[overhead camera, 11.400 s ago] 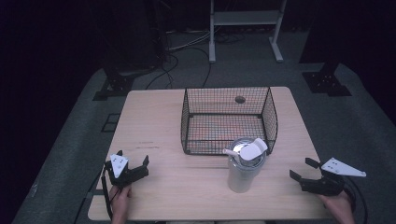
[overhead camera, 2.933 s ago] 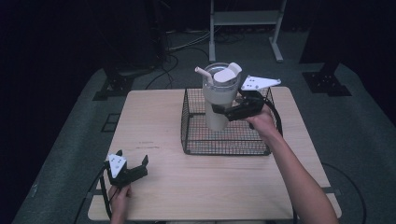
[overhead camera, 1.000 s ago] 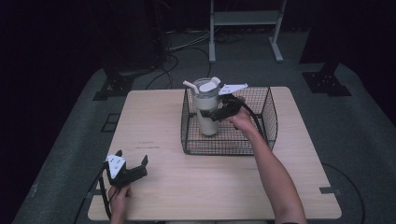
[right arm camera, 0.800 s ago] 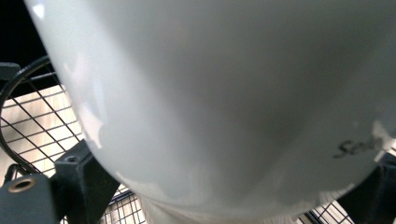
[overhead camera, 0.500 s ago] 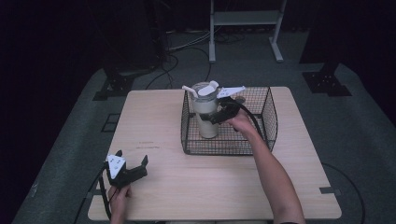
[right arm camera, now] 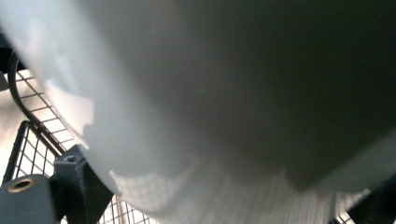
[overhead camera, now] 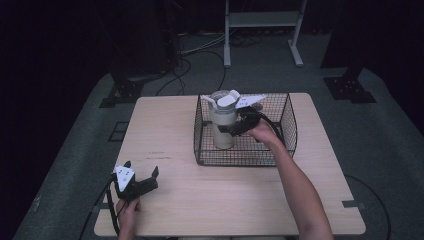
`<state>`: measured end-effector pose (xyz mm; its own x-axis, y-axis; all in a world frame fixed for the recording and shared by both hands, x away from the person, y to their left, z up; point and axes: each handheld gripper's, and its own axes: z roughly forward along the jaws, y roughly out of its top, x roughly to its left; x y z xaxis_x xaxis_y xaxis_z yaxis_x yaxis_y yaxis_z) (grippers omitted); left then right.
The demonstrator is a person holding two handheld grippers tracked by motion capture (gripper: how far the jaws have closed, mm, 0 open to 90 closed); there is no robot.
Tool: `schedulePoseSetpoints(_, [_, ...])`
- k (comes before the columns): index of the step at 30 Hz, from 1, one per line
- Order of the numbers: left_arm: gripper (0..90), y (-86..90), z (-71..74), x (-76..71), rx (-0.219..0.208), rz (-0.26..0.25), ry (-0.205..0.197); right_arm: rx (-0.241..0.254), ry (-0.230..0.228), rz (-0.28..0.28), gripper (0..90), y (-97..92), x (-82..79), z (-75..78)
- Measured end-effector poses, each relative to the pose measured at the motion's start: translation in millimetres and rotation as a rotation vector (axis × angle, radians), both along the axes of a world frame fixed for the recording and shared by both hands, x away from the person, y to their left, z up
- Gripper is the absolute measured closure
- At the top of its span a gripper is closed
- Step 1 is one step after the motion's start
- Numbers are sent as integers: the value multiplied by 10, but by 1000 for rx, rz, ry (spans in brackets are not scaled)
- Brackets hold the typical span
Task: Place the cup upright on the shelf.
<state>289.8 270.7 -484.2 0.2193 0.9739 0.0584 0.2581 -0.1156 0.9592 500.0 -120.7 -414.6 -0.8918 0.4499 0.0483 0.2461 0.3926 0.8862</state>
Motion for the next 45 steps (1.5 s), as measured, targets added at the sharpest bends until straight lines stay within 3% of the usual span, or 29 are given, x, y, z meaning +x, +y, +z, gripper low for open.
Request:
schedulePoseSetpoints(9, [0, -5, -1, 0, 1, 0, 0, -24, -19, 10, 72, 5, -42, 7])
schedulePoseSetpoints(21, [0, -7, -3, -6, 2, -3, -4, -31, -15, -11, 72, -6, -80, 14])
schedulePoseSetpoints(36, [0, -6, -2, -12, 2, -6, -6, -78, -14, -32, 73, -52, -147, 81])
schedulePoseSetpoints(45, [0, -12, -3, -13, 8, -5, -7, -71, -15, -44, 75, -178, -213, 144])
